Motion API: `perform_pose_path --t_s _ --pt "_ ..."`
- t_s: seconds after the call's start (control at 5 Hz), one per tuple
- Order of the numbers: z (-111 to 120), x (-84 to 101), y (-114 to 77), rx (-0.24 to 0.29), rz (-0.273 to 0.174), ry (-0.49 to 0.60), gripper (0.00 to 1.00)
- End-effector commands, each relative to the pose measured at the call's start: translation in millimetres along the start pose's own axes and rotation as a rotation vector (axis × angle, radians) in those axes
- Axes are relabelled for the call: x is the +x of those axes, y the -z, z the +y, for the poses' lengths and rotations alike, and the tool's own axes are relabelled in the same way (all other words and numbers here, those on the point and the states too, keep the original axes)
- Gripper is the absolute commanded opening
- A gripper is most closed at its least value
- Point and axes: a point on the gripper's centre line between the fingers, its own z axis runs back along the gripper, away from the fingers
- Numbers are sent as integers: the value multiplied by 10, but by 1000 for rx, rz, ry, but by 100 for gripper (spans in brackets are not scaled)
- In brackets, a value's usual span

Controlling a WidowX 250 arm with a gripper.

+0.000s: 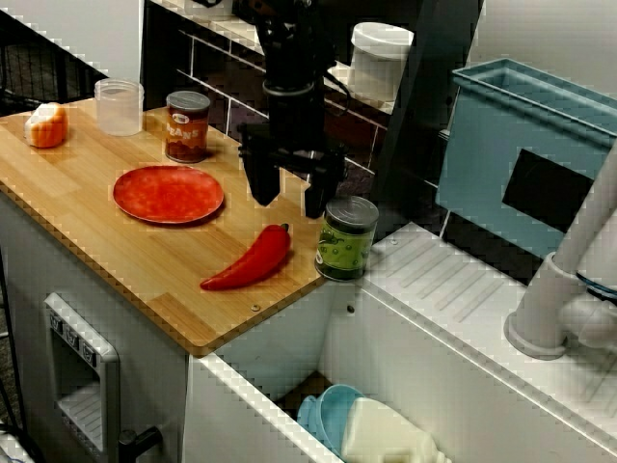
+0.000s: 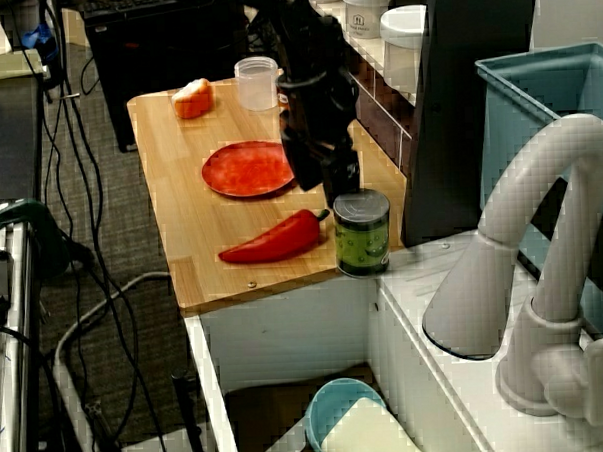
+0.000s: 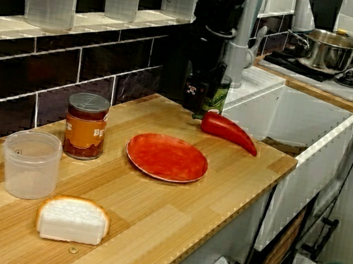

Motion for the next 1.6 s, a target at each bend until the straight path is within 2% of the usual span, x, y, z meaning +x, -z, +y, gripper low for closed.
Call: perform_pose_path --t_s 0.0,0.4,0.6,0.8,1.0,1.4 --pt "-3 -177 -305 -29 -13 26 100" --pt "71 -247 -404 -40 -4 12 100" --pt "259 -188 -477 -21 18 6 100" --pt "425 -186 -568 -33 13 -17 100" --pt "436 -240 -629 -44 12 -11 100" --pt "324 -304 -552 -32 16 8 100"
